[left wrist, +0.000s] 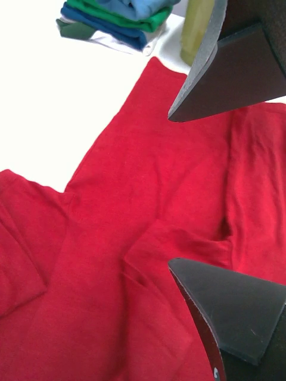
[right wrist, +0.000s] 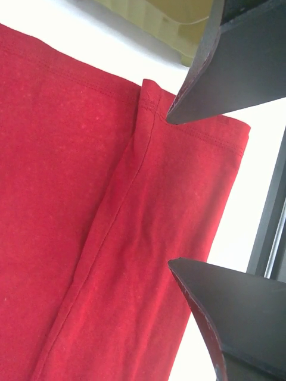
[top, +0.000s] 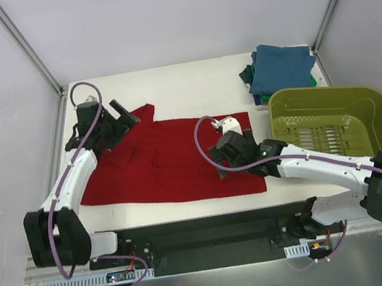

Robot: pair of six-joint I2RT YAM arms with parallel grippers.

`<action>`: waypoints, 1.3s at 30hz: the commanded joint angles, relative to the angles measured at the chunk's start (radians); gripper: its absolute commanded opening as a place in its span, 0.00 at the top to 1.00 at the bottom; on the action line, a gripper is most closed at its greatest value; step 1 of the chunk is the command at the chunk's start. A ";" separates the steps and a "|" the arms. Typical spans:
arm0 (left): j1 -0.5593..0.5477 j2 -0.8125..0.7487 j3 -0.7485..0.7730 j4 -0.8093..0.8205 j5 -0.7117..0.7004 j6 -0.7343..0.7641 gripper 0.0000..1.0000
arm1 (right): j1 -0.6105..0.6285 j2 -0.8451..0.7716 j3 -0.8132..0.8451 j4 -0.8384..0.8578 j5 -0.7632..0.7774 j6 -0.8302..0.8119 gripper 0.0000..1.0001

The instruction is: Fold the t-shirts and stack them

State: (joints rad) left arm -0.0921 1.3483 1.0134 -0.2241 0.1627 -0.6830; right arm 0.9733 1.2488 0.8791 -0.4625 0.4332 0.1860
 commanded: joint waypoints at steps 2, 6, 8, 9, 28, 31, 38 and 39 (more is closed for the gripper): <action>-0.008 -0.077 -0.154 -0.054 -0.026 0.007 0.01 | 0.021 0.006 -0.003 -0.008 0.013 0.032 0.00; -0.008 -0.041 -0.202 -0.052 -0.006 0.000 0.01 | 0.038 0.020 -0.020 0.014 -0.010 0.027 0.01; -0.006 -0.023 -0.232 -0.054 -0.048 -0.018 0.01 | 0.050 0.044 -0.038 0.056 -0.043 0.020 0.00; -0.008 -0.009 -0.236 -0.050 -0.060 -0.023 0.01 | 0.053 0.057 -0.045 0.083 -0.050 0.010 0.00; 0.029 0.259 -0.027 -0.057 -0.206 -0.026 0.01 | 0.050 0.337 -0.127 0.283 -0.266 0.107 0.00; 0.037 0.305 0.031 -0.057 -0.221 -0.018 0.01 | 0.051 0.347 -0.150 0.286 -0.269 0.121 0.01; 0.069 0.400 0.191 -0.057 -0.221 -0.006 0.01 | 0.050 0.350 -0.161 0.292 -0.274 0.125 0.00; 0.072 0.419 0.233 -0.058 -0.235 0.002 0.01 | 0.050 0.350 -0.161 0.292 -0.272 0.124 0.00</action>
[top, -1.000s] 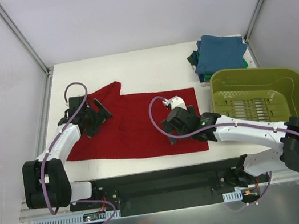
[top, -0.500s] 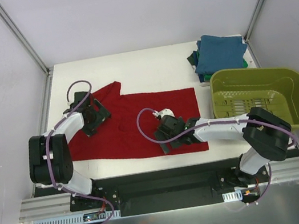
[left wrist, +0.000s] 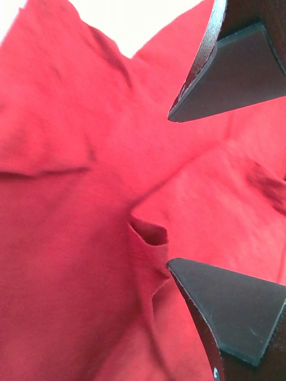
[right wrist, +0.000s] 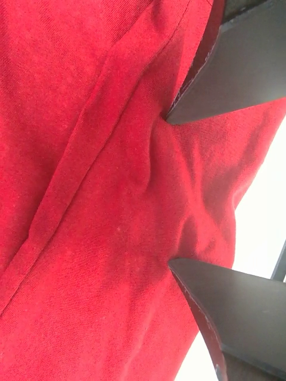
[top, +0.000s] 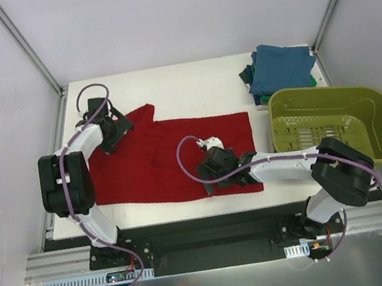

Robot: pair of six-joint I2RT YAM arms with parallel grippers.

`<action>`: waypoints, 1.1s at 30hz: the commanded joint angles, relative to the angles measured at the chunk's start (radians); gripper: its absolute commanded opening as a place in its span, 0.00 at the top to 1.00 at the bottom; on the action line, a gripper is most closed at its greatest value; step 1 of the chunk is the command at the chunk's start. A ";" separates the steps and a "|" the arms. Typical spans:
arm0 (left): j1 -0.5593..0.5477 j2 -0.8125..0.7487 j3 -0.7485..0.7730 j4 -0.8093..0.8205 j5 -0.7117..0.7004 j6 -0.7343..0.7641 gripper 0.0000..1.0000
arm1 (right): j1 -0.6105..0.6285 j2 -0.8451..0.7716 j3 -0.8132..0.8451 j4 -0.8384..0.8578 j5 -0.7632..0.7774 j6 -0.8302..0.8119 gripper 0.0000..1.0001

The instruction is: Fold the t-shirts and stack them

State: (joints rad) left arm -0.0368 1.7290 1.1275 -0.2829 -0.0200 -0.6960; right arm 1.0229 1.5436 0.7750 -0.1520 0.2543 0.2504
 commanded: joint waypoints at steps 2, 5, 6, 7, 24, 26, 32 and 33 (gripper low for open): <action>0.031 0.061 0.161 -0.009 -0.066 0.027 0.01 | 0.000 0.050 -0.056 -0.020 -0.093 0.059 0.00; 0.051 0.035 0.204 -0.036 -0.038 0.027 0.01 | 0.000 0.030 -0.054 -0.027 -0.093 0.059 0.00; 0.051 0.018 0.187 -0.036 -0.031 0.026 0.01 | -0.001 0.021 -0.052 -0.035 -0.092 0.059 0.00; 0.051 -0.003 0.172 -0.036 -0.021 0.023 0.01 | 0.000 0.003 -0.046 -0.041 -0.090 0.053 0.00; 0.061 -0.226 -0.290 0.024 0.050 -0.046 0.01 | 0.002 -0.128 -0.092 -0.143 -0.066 0.116 0.00; 0.074 -0.210 -0.316 0.024 0.060 -0.045 0.01 | 0.002 -0.122 -0.098 -0.138 -0.073 0.128 0.01; 0.219 -0.276 -0.465 0.021 0.066 -0.060 0.01 | 0.000 -0.149 -0.115 -0.164 -0.086 0.125 0.00; 0.233 -0.295 -0.485 0.018 0.061 -0.060 0.01 | 0.000 -0.148 -0.112 -0.167 -0.086 0.119 0.00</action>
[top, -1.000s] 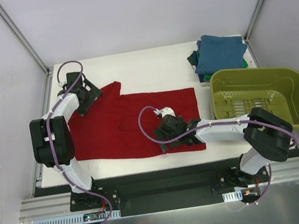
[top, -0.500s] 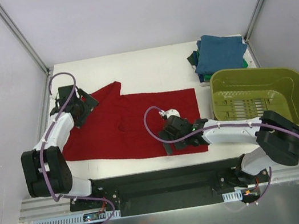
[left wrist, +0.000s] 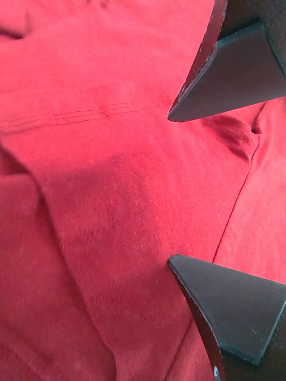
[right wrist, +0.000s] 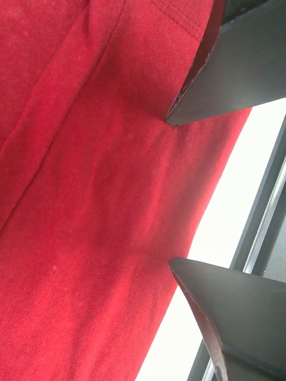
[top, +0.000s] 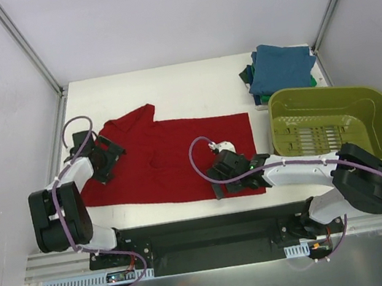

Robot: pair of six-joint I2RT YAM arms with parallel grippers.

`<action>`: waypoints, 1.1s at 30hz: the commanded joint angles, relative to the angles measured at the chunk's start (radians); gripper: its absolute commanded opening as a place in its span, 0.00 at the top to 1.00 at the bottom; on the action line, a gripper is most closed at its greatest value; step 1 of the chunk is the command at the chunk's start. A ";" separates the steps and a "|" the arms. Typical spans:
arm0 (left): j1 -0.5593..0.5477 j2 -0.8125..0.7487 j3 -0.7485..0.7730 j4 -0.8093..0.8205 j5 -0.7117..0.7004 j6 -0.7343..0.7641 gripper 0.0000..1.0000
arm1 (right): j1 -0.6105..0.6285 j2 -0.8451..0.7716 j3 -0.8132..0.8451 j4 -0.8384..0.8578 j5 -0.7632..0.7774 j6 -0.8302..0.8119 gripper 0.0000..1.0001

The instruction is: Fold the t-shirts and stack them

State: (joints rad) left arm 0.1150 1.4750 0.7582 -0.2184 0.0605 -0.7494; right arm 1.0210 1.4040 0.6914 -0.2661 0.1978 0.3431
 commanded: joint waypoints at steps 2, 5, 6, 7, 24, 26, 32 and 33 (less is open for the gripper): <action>0.107 -0.099 -0.164 -0.059 -0.030 -0.013 0.01 | 0.002 0.010 -0.010 -0.068 -0.037 0.020 0.01; 0.123 -0.177 -0.203 -0.107 -0.086 -0.031 0.01 | 0.005 0.027 0.016 -0.068 -0.058 0.017 0.00; 0.124 -0.195 -0.210 -0.119 -0.102 -0.031 0.01 | 0.004 0.027 0.019 -0.065 -0.064 0.017 0.00; 0.126 -0.232 -0.217 -0.134 -0.123 -0.033 0.01 | 0.005 0.026 0.022 -0.064 -0.067 0.013 0.00; 0.160 -0.377 -0.139 -0.222 -0.087 -0.007 0.01 | 0.007 -0.071 0.022 -0.140 -0.045 -0.022 0.00; 0.157 -0.375 -0.050 -0.222 -0.015 0.012 0.01 | 0.007 -0.083 0.081 -0.154 -0.009 -0.050 0.00; 0.146 -0.317 0.159 -0.217 0.032 0.015 0.01 | -0.001 -0.160 0.233 -0.199 0.219 -0.118 0.00; 0.144 -0.265 0.185 -0.214 0.039 0.018 0.01 | -0.009 -0.178 0.244 -0.185 0.241 -0.122 0.00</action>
State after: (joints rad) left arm 0.2630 1.1248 0.8211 -0.4458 0.0452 -0.7605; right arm 1.0229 1.3384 0.8364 -0.4458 0.2478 0.2707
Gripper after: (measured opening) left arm 0.993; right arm 0.994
